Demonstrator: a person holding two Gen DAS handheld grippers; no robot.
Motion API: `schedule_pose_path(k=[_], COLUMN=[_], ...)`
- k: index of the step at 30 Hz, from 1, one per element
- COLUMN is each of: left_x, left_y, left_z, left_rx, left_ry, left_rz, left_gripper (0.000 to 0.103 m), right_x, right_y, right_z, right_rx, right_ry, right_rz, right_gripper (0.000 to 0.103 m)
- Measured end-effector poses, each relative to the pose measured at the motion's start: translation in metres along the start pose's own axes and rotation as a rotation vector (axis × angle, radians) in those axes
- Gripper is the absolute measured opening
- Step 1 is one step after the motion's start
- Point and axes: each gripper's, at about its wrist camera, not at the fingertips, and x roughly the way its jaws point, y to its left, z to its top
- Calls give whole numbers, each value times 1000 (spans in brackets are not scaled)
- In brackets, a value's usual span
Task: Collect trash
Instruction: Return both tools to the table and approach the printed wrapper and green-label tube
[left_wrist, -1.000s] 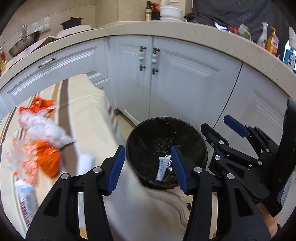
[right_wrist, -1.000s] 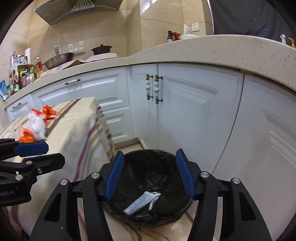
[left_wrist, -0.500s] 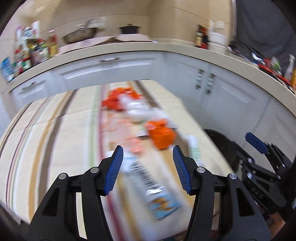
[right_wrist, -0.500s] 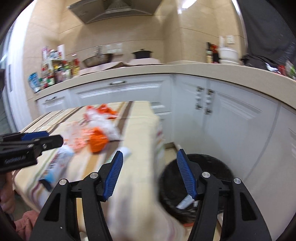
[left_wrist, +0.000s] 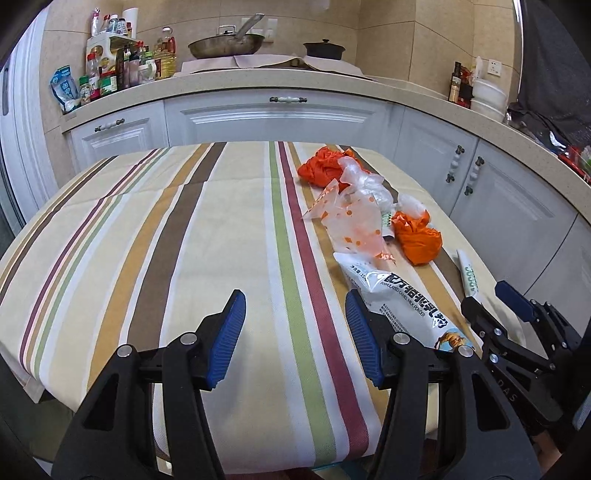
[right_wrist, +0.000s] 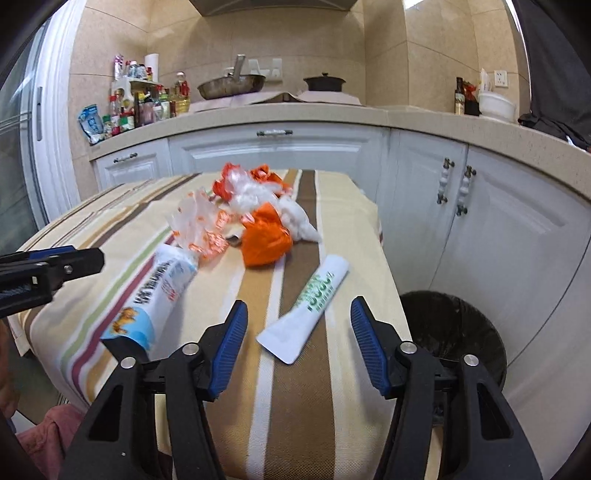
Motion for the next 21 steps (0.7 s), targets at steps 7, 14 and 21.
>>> schedule_pose_path(k=[7,14,21], left_x=[-1,-5,-7], left_y=[-10,-26,-46], left_z=[-4,-2,-4], left_rx=[6,14,26], left_ry=[3,-10,-25], left_rz=[-33,-72,-111], left_gripper=[61,65,68], right_x=[6,1,-9], right_y=[-3,-5,-14], right_z=[-4,-7,-7], right_rx=[8,-2,5], right_ry=[23,15,-10], right_rz=[7,15,0], right_gripper=[32,21,21])
